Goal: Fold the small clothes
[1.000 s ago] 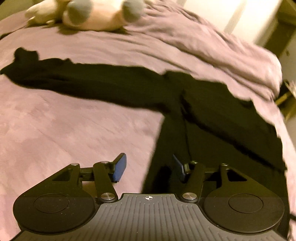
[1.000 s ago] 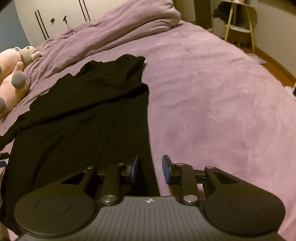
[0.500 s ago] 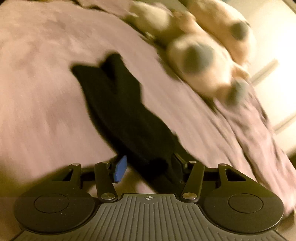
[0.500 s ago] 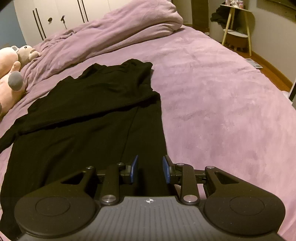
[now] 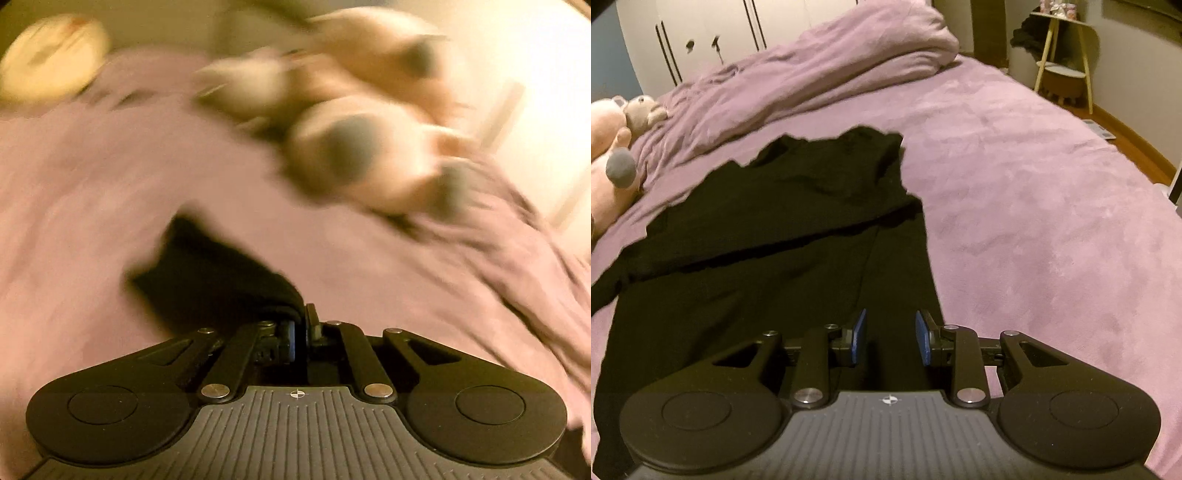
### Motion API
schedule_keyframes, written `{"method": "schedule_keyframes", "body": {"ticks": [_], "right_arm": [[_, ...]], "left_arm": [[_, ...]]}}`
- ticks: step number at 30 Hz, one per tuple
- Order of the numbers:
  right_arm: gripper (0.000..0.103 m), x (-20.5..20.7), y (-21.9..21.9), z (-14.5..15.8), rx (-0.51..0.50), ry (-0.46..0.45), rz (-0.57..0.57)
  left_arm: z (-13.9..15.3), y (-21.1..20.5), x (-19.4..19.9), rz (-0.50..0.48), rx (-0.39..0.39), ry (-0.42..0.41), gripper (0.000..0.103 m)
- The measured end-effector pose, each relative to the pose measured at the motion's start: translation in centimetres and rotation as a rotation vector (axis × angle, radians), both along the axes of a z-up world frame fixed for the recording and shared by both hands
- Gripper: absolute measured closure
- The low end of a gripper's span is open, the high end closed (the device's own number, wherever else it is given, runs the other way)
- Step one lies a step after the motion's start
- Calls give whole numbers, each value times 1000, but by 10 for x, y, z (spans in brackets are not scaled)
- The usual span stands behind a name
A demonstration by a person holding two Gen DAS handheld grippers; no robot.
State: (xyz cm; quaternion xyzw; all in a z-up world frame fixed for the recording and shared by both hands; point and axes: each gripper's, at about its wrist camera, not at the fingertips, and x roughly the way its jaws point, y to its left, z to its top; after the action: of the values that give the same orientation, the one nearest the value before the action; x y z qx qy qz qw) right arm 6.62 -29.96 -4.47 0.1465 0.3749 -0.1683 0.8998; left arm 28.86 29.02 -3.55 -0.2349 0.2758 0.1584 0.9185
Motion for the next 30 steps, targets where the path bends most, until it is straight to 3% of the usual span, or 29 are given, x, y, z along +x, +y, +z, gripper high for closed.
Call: {"method": "schedule_keyframes", "body": {"ticks": [2, 7, 10, 12, 13, 16, 20, 23, 26, 30], "right_arm": [[75, -3, -2, 5, 0, -28, -9], [75, -10, -7, 16, 23, -93, -29], [75, -16, -6, 19, 42, -129, -24], [75, -17, -6, 18, 61, -139, -21], [75, -17, -7, 16, 74, -142, -19], [75, -13, -6, 13, 110, -149, 0], [75, 6, 2, 8, 124, -146, 56], [75, 33, 11, 4, 187, -146, 120], [75, 70, 35, 4, 228, -153, 217], [68, 116, 83, 9, 184, -151, 356]], "left_arm": [[29, -43, 5, -157, 80, -65, 97], [86, -175, 2, -580, 152, -226, 96], [81, -249, -5, -789, 138, -200, 86], [57, -287, -8, -910, 82, -94, 65], [46, -298, -11, -928, 80, -54, 65], [10, -309, -24, -899, 85, 48, 65], [-18, -275, -38, -784, 31, 126, 56], [-25, -250, -49, -683, 73, 132, 46], [-27, -234, -56, -596, 141, 123, 45], [-35, -214, -57, -507, 122, 141, 42]]}}
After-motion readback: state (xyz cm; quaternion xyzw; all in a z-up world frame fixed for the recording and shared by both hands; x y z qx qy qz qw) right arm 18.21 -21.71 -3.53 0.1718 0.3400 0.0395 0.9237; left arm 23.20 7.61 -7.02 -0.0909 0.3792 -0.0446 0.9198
